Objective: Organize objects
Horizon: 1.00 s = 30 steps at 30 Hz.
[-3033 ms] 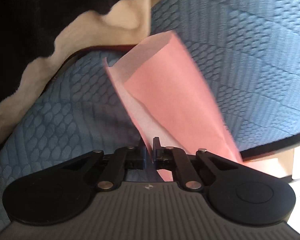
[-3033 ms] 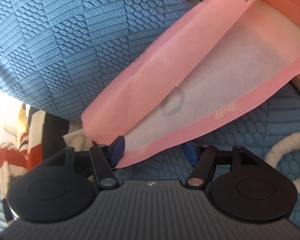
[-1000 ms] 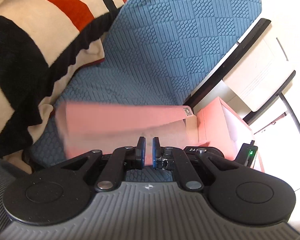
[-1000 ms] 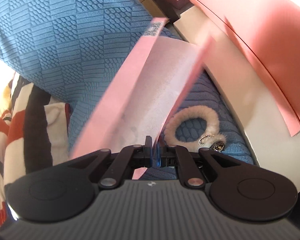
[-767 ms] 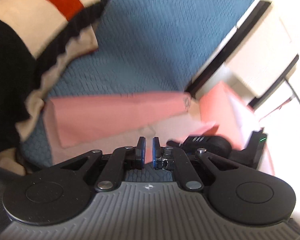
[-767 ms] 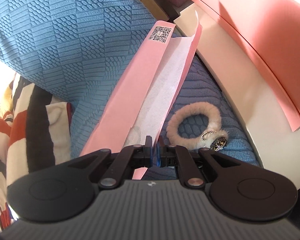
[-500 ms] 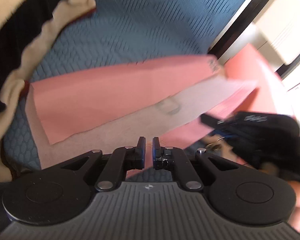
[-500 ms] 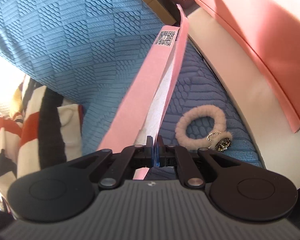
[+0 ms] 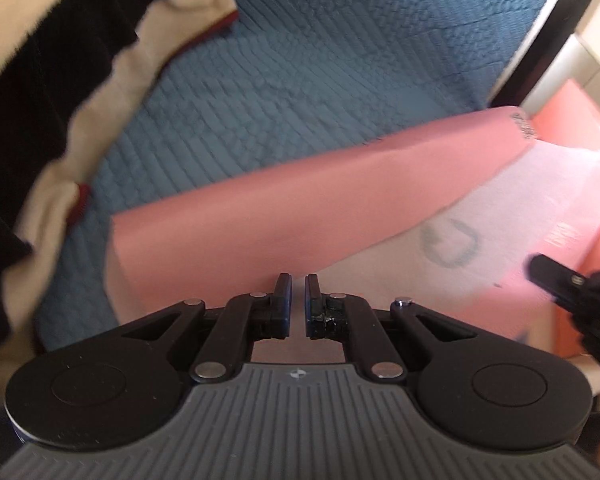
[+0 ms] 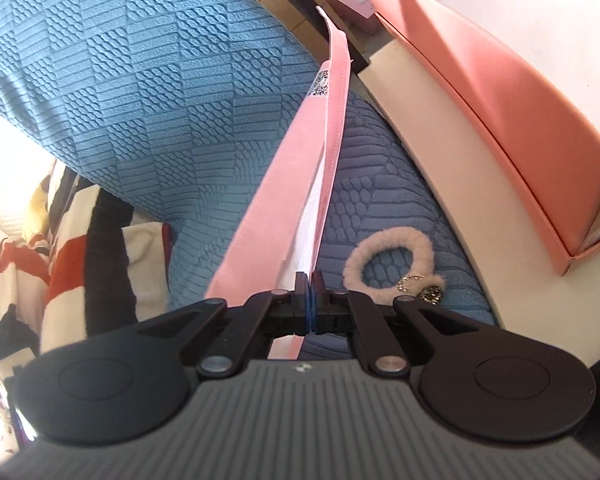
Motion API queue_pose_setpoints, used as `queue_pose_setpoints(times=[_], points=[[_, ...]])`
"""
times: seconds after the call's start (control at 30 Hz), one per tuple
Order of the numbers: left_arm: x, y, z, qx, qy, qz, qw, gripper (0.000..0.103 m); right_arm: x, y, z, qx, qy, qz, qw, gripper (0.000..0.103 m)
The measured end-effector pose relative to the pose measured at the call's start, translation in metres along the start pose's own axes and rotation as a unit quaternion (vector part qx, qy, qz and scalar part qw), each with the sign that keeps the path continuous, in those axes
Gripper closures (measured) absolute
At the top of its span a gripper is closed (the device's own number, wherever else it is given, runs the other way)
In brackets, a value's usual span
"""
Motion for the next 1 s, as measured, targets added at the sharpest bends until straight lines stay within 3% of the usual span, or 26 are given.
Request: queue_pose_setpoints(times=[0.17,0.3,0.4,0.47,0.73,1.0], points=[[0.017,0.004,-0.015,0.042,0.015,0.035,0.9984,0.097,-0.002,-0.003,0.009,-0.041,-0.002,-0.003,0.999,0.099],[0.031,0.012,-0.027,0.035,0.050,0.053,0.9967,0.097,0.000,-0.002,0.009,-0.050,0.009,0.002,0.999,0.099],[0.040,0.010,-0.046,0.020,0.110,0.038,0.9930,0.097,0.001,0.001,0.005,-0.065,0.039,0.010,0.997,0.099],[0.047,0.011,-0.054,0.031,0.124,0.045,0.9907,0.097,0.000,0.001,0.003,-0.072,0.056,0.013,0.996,0.099],[0.077,-0.004,-0.054,0.047,0.127,0.053,0.9893,0.097,-0.007,-0.009,0.011,-0.068,0.064,0.008,0.996,0.099],[0.104,-0.031,-0.048,0.042,0.130,0.052,0.9893,0.097,0.005,-0.004,0.004,-0.025,0.041,0.009,0.999,0.099]])
Point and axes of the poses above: each gripper's, at about its wrist camera, not at the fingertips, and y roughly against the way its jaws point, z to its right, x to its top, the point moved 7 cm from there along -y, roughly the way its jaws point, and after that the axes turned 7 degrees about y, right-handed, at the moved point
